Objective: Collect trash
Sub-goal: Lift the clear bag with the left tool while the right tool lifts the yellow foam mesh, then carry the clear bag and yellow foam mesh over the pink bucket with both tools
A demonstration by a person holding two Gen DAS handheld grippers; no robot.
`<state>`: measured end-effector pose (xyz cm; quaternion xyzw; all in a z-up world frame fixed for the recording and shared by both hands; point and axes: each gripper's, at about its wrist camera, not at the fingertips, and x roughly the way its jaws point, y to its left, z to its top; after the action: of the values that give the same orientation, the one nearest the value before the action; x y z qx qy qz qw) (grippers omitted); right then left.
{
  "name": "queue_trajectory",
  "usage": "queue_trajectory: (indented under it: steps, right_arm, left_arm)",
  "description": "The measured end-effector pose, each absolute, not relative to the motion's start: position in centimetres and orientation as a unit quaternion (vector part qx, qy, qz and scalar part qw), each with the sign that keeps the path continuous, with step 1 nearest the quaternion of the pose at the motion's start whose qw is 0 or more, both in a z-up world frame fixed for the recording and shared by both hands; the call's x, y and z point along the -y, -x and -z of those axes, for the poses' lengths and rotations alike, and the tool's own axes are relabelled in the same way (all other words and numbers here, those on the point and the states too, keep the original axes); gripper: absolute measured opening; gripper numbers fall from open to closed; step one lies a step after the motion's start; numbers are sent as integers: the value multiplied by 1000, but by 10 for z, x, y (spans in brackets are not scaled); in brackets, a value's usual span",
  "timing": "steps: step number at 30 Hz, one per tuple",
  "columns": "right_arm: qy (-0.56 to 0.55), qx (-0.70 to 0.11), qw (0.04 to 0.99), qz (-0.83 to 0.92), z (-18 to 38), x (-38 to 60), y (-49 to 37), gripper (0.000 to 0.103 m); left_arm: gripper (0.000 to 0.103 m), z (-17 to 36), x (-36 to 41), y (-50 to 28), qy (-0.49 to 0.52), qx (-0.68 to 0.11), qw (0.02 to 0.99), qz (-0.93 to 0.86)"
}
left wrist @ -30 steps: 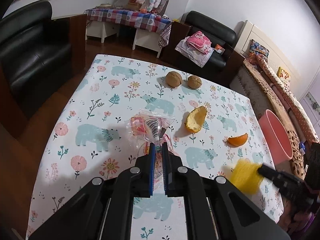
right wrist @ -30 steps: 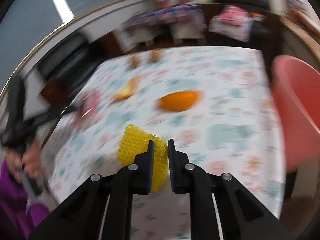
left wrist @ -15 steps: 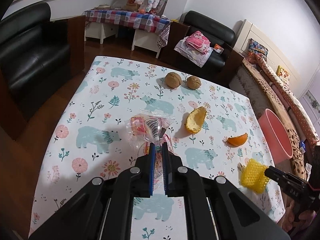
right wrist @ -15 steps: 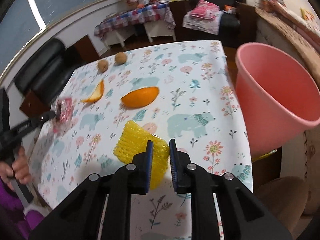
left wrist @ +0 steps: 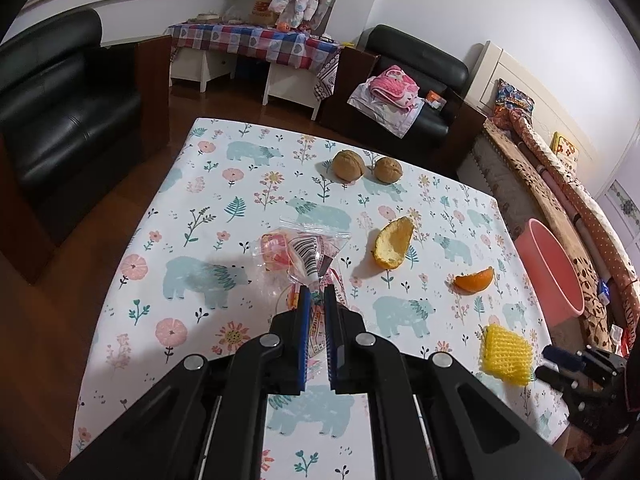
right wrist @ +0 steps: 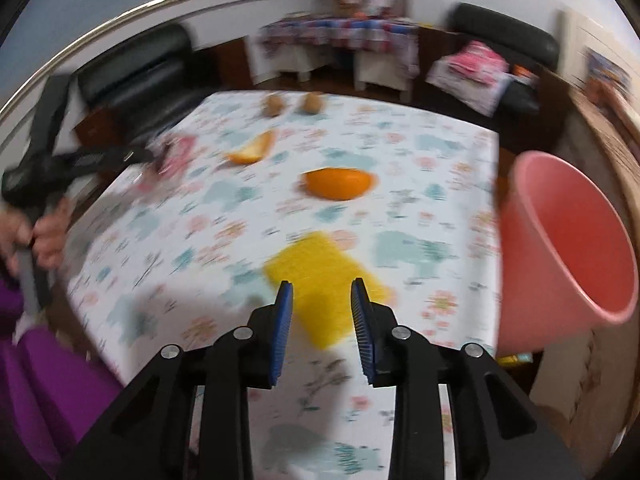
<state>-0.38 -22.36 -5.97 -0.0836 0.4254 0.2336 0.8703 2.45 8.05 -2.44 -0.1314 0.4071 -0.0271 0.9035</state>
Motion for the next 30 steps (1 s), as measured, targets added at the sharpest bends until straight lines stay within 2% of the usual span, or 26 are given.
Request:
queue_trajectory:
  steps: [9,13,14,17,30]
  right_arm:
    - [152,-441,853,-233,83,208,-4,30]
    - [105,-444,857,-238,83,220,-11,28]
    - [92,-444,858,-240,82,223,-11,20]
    - [77,-443,861,-237,83,228,-14,10]
    - [-94,-411,861,-285,57,258,-15,9]
  left_arm:
    - [6,23,-83,-20,133,-409,903,24]
    - [6,23,-83,-20,132,-409,903,23]
    - [6,23,-83,-20,133,-409,903,23]
    - [6,23,-83,-21,133,-408,903,22]
    - [6,12,-74,-21,133,-398,907,30]
